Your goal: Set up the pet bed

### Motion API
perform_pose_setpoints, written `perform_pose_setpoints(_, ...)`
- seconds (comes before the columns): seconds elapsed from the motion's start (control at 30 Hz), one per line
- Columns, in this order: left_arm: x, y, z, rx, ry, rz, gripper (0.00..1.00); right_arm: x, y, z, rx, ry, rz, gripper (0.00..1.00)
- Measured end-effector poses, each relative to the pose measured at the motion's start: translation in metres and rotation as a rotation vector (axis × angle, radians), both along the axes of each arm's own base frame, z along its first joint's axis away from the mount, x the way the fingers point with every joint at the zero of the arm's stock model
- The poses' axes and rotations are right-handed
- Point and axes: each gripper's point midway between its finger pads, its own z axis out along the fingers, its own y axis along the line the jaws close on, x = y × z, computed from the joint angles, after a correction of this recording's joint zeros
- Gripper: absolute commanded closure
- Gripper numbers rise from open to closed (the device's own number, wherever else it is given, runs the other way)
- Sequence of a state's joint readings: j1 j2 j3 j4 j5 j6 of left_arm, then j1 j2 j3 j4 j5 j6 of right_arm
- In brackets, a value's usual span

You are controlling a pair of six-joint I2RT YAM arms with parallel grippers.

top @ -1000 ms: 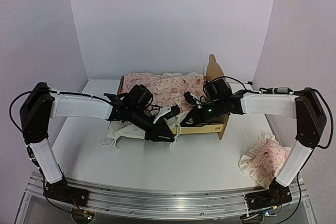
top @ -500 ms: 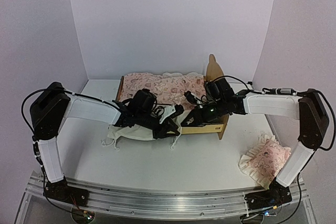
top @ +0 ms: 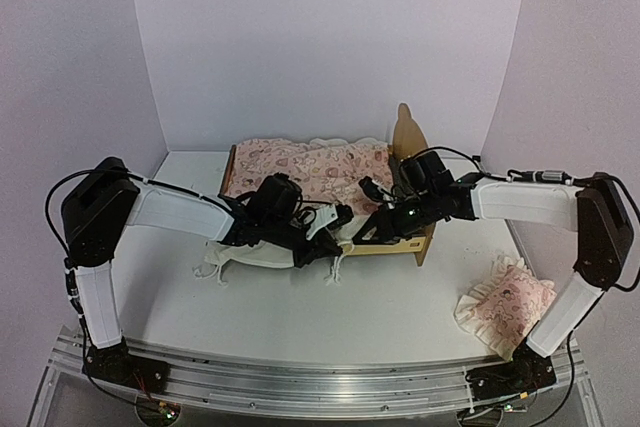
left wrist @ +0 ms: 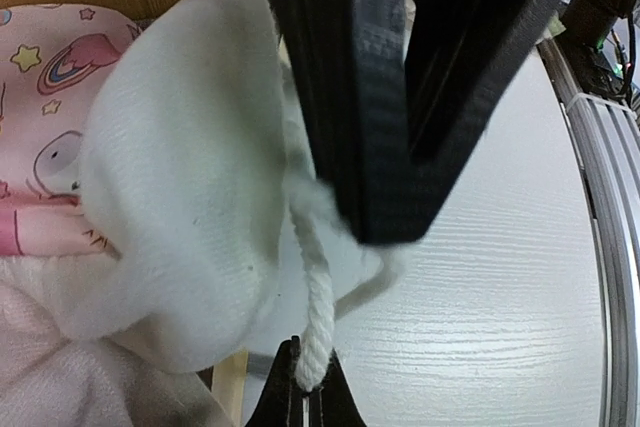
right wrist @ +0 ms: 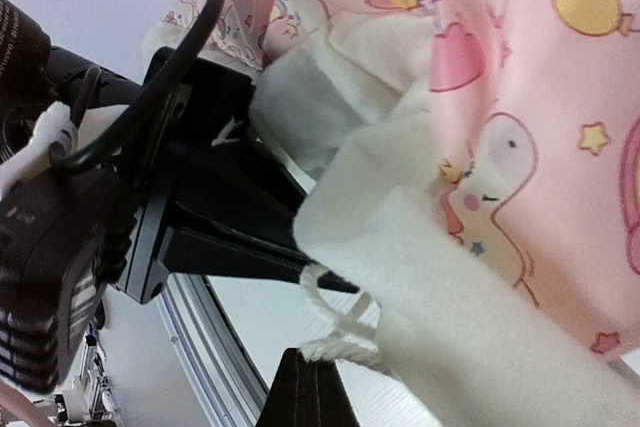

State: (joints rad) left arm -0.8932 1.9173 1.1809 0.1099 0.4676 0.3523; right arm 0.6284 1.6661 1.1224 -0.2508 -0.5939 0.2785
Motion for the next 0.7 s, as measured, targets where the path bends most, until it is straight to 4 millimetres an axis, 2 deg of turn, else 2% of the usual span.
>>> perform_pose_setpoints(0.27, -0.001, 0.017, -0.007, 0.070, 0.003, 0.028, 1.00, 0.002, -0.039, 0.001, -0.085, 0.012, -0.093, 1.00)
perform_pose_setpoints(0.47, 0.006, 0.033, -0.007, 0.119, -0.013, 0.051, 1.00, -0.004, -0.060, -0.012, -0.210, 0.034, -0.109, 1.00)
perform_pose_setpoints(0.63, 0.010, 0.046, -0.005, 0.143, -0.031, 0.051, 1.00, 0.002, -0.064, -0.001, -0.255, -0.012, -0.105, 1.00)
perform_pose_setpoints(0.7, 0.008, 0.046, -0.002, 0.140, -0.032, 0.044, 1.00, 0.004, -0.062, 0.003, -0.251, -0.025, -0.096, 0.92)
